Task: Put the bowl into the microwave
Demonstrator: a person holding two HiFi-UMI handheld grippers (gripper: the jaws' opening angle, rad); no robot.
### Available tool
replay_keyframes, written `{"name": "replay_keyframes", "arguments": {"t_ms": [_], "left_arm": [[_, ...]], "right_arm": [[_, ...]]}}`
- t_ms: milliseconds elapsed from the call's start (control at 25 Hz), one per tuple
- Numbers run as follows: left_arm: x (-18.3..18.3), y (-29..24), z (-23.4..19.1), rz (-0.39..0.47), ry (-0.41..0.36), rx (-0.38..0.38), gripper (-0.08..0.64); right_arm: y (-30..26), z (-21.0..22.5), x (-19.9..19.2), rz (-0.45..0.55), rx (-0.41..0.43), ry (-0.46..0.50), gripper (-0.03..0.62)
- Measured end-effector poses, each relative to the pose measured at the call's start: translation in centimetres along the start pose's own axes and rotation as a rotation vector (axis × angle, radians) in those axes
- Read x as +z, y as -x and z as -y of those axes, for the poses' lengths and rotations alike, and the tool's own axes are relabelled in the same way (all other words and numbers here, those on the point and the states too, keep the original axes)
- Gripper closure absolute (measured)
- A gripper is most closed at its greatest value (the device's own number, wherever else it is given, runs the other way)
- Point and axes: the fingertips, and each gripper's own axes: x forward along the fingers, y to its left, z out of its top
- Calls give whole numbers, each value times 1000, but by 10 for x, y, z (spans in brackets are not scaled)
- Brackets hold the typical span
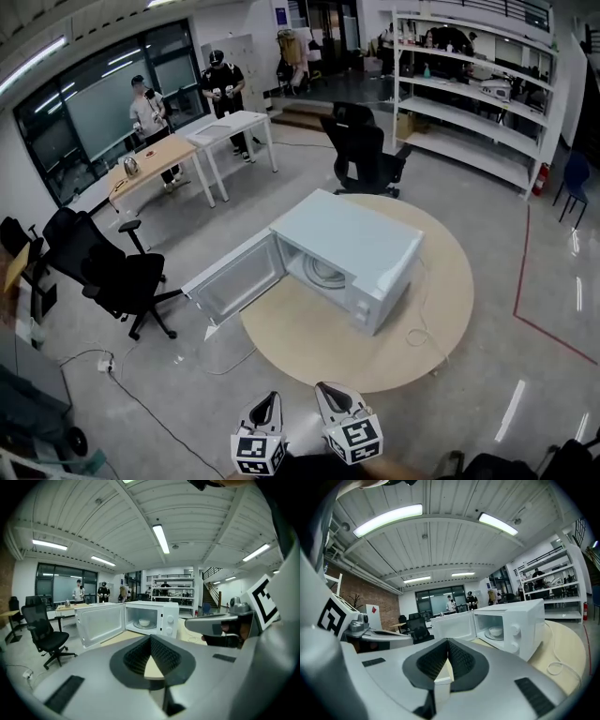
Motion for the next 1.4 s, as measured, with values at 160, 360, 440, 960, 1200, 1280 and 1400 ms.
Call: {"name": "replay_keyframes", "arguments": {"t_ms": [160,360,440,960,1200,1280,1400], "left_arm": [[-12,32,-7,0,-17,-7,514],[-17,97,-37,8,-9,14,514],[-28,124,-57,-4,8,15,514],[-64,195,-87,78,-3,-98,514],[-81,211,-94,48,2,-85,514],[-87,214,-99,34,11,-75,514],[-93,217,-101,22,14,-72,514]], "right_arm": [[16,-31,-11,-11,-11,19,574],[23,-101,-34,-78,-2,46,574],[20,-136,-45,-105,1,56,574],[58,-226,-57,-105,-116,109,574],[49,-253,-71,-131,-48,115,575],[46,-258,-79,-151,-31,112,577],[44,-260,-86,-168,-24,86,577]]}}
